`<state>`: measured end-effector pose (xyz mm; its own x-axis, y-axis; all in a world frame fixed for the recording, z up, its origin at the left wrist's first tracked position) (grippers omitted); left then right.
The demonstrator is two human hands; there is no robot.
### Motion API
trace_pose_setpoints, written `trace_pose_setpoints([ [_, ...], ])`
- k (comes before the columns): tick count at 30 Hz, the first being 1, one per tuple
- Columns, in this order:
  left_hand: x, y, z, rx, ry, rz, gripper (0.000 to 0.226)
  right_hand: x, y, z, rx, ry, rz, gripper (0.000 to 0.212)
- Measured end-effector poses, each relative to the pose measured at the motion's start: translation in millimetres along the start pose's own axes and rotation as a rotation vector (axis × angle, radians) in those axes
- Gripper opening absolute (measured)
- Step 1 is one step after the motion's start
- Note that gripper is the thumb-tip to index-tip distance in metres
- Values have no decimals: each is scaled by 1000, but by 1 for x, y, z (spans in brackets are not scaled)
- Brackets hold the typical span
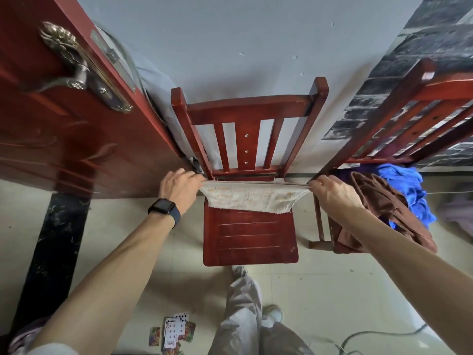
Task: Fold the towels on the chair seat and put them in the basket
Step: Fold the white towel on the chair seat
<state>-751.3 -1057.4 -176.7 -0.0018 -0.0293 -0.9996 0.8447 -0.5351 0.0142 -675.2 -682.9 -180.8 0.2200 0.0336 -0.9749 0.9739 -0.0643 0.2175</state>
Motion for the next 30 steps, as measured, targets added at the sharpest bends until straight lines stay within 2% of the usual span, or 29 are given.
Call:
trace_pose_setpoints([
  [5,15,5,-4,16,14,-55,21,14,2,0,1,61,9,14],
  [8,42,29,-19,30,20,-23,24,42,15,4,-6,57,35,20],
  [12,93,72,-43,37,24,132,29,98,47,11,15,117,213,25],
  [15,135,110,-61,12,37,282,31,154,81,18,11,44,225,29],
  [18,166,141,-79,-9,61,453,35,194,112,30,77,-26,370,13],
  [21,190,156,-88,-21,135,561,31,224,136,34,140,-111,479,24],
  [24,207,161,-82,-235,364,579,21,244,140,33,343,-439,515,16],
  [27,226,157,-65,-518,779,582,13,254,125,27,599,-782,544,6],
  [30,240,139,-49,-730,1176,501,14,257,99,25,756,-1059,532,4],
])
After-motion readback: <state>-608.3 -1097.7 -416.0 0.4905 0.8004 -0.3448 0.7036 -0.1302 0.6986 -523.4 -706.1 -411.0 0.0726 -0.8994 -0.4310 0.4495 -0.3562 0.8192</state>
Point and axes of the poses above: each hand's wrist, its own y-axis away from the middle knuckle, its own x-axis out of the palm, z = x × y, the point moved 1 cm from there along -y, towards the middle knuckle, and after that the axes turned 10 degrees about x, right-handed, at the moved point
